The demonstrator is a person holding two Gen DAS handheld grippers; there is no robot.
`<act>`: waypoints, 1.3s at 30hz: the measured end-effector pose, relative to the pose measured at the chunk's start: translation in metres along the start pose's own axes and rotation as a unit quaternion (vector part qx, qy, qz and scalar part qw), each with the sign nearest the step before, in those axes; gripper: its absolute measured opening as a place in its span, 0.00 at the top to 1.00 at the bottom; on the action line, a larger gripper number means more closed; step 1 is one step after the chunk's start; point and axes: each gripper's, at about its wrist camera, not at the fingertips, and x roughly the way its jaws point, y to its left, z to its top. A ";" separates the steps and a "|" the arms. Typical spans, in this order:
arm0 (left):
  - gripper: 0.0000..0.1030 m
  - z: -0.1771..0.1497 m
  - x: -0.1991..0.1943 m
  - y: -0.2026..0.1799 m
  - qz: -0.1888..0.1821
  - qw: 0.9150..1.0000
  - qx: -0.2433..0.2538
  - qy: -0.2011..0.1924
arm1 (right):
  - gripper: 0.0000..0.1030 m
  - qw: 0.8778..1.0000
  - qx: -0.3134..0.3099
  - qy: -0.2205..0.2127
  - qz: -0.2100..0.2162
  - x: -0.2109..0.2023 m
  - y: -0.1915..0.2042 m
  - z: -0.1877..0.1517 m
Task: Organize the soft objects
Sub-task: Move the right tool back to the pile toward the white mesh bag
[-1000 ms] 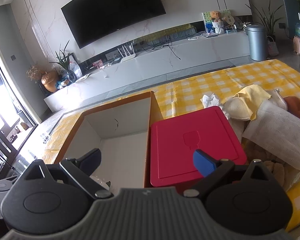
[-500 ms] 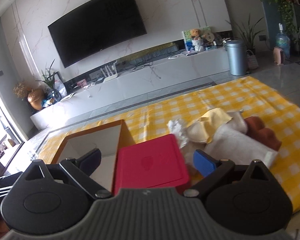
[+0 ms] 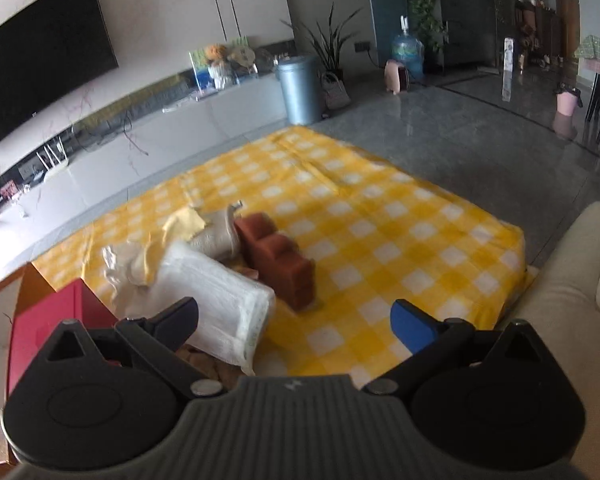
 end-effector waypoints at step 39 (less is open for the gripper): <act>0.11 -0.009 0.041 -0.047 -0.019 0.996 -0.018 0.089 | 0.53 0.970 -0.153 0.169 0.086 0.080 0.068 -0.046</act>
